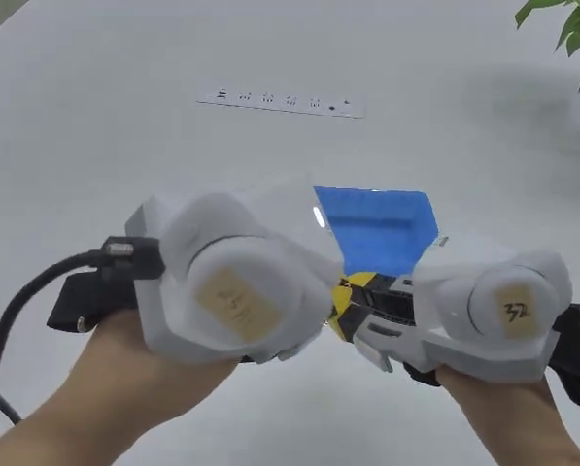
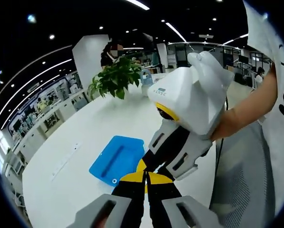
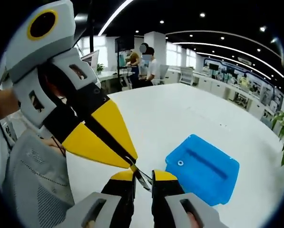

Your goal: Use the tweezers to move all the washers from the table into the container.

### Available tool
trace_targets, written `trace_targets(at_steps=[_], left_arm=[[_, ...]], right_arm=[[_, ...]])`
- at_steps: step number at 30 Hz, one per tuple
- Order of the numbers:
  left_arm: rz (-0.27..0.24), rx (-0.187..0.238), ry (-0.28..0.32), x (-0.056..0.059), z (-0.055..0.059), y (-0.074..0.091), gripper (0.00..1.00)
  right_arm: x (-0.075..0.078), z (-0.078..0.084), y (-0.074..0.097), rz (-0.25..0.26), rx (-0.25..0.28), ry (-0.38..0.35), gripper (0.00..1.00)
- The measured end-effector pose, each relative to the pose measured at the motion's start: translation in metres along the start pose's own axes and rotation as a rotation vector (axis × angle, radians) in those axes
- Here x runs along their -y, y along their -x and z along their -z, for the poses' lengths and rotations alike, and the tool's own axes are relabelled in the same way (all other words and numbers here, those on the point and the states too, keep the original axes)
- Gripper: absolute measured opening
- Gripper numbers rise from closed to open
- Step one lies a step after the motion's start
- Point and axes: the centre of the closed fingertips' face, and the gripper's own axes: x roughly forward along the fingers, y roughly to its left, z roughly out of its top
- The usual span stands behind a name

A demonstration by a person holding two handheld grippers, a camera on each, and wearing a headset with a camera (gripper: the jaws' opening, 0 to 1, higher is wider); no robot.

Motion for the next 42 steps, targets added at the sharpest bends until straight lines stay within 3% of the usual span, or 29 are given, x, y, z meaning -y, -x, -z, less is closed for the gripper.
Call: trace_targets(at_steps=[12, 23, 29, 36, 42], left_arm=[[0.037, -0.050, -0.015, -0.007, 0.013, -0.024, 0.00], [0.056, -0.074, -0.015, -0.007, 0.022, -0.032, 0.00], [0.067, -0.052, 0.023, -0.008, 0.021, -0.032, 0.00], [0.089, -0.049, 0.015, -0.005, 0.019, -0.034, 0.00], [0.109, -0.038, -0.011, -0.001, 0.015, -0.038, 0.00]], right_arm=[[0.012, 0.015, -0.016, -0.019, -0.020, -0.074, 0.09], [0.013, 0.025, -0.024, -0.040, -0.046, -0.090, 0.09], [0.014, 0.027, -0.025, -0.046, -0.054, -0.102, 0.09], [0.013, 0.030, -0.024, -0.051, -0.081, -0.056, 0.07], [0.015, 0.032, -0.021, -0.017, -0.102, 0.013, 0.04]])
